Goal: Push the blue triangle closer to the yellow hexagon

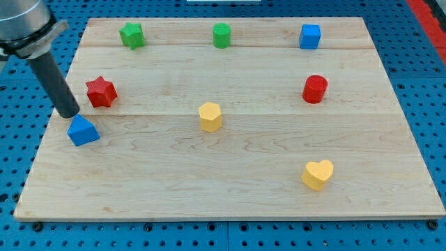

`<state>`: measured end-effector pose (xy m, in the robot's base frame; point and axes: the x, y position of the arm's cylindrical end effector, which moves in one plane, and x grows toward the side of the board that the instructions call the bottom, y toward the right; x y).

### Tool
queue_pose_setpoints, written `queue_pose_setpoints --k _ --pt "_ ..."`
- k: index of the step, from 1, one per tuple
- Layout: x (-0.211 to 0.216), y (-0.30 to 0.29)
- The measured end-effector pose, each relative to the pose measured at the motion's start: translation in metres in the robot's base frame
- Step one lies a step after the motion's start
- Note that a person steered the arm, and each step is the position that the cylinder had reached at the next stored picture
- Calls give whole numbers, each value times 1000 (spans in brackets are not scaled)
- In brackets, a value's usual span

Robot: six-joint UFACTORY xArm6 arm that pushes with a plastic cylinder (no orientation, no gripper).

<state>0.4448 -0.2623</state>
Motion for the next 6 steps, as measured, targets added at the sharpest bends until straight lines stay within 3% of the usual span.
queue_pose_setpoints --k 2,4,5,6 --pt "29 -12" --pt "81 164" --pt "78 192" --pt "45 153"
